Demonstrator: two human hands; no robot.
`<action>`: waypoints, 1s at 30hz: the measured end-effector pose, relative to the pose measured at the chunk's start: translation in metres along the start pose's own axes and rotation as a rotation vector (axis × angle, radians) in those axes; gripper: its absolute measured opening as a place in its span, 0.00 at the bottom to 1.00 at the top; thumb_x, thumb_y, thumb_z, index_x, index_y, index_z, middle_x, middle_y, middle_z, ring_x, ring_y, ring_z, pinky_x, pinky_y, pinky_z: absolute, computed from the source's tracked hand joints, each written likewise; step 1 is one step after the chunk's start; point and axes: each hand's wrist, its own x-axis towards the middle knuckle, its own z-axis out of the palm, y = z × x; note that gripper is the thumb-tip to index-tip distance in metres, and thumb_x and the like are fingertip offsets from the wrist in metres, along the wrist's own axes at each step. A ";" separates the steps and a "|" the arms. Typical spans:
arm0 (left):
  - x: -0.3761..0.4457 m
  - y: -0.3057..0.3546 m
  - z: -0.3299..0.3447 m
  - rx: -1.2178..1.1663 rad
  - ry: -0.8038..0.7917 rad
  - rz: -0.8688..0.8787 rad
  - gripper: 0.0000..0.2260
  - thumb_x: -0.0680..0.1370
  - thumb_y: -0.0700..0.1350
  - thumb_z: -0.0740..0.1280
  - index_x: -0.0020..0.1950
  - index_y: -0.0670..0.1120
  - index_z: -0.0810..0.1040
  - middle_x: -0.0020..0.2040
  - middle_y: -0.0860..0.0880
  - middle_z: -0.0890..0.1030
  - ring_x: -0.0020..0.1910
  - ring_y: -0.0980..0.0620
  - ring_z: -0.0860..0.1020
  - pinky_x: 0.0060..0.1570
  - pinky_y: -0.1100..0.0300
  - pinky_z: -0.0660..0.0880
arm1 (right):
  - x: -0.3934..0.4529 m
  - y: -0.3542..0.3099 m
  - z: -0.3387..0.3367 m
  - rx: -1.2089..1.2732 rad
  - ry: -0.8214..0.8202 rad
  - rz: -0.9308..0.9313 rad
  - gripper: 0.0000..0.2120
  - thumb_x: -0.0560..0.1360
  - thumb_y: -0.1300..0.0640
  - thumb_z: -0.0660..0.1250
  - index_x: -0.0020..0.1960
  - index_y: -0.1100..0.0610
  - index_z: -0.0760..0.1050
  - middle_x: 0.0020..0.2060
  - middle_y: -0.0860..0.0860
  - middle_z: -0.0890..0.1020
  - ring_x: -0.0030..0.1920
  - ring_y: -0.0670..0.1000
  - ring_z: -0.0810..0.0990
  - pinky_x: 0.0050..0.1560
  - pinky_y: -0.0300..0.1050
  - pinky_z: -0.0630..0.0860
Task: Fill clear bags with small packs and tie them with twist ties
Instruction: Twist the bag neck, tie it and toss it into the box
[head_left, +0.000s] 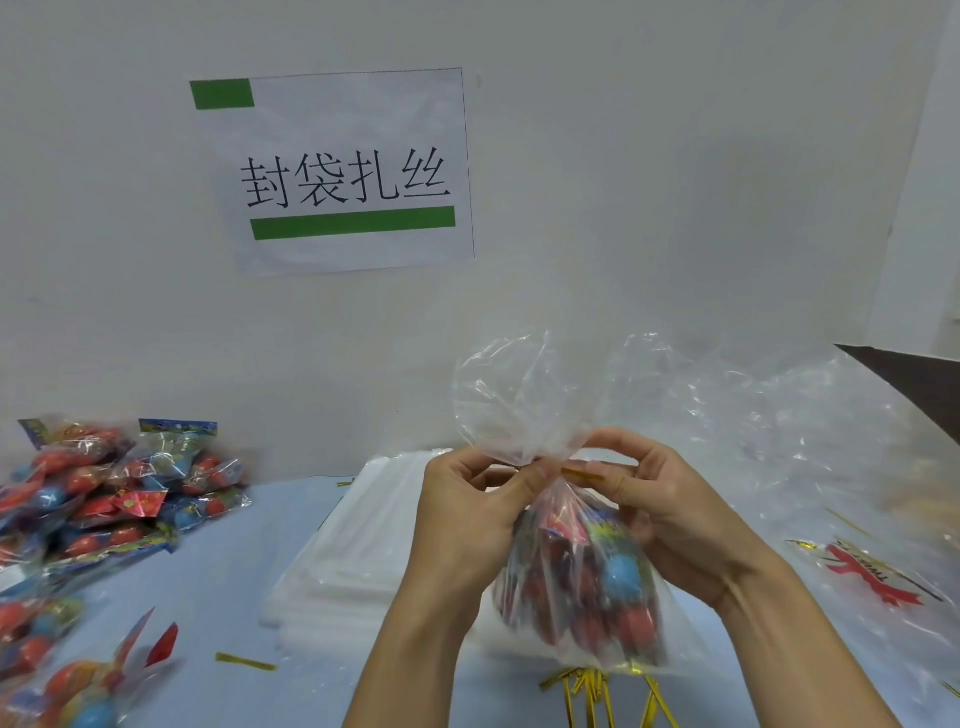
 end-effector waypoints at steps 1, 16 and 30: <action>0.000 0.001 0.000 0.001 -0.001 -0.002 0.14 0.64 0.51 0.76 0.44 0.44 0.86 0.41 0.44 0.86 0.43 0.44 0.85 0.41 0.59 0.81 | 0.000 -0.001 0.001 -0.010 -0.014 -0.005 0.17 0.67 0.65 0.71 0.56 0.63 0.80 0.51 0.68 0.84 0.49 0.62 0.86 0.49 0.54 0.84; -0.001 0.003 -0.008 0.096 -0.105 -0.068 0.04 0.69 0.49 0.77 0.41 0.50 0.87 0.39 0.51 0.83 0.39 0.56 0.82 0.37 0.61 0.75 | -0.002 -0.006 0.006 -0.333 0.017 -0.043 0.22 0.68 0.58 0.76 0.59 0.65 0.78 0.47 0.66 0.86 0.50 0.66 0.86 0.58 0.59 0.81; -0.001 0.004 -0.004 0.040 -0.099 0.026 0.03 0.73 0.41 0.74 0.43 0.45 0.88 0.41 0.44 0.87 0.42 0.49 0.85 0.40 0.62 0.79 | -0.001 -0.006 0.004 -0.310 0.002 -0.047 0.15 0.71 0.63 0.72 0.57 0.64 0.79 0.47 0.65 0.86 0.44 0.62 0.86 0.47 0.50 0.84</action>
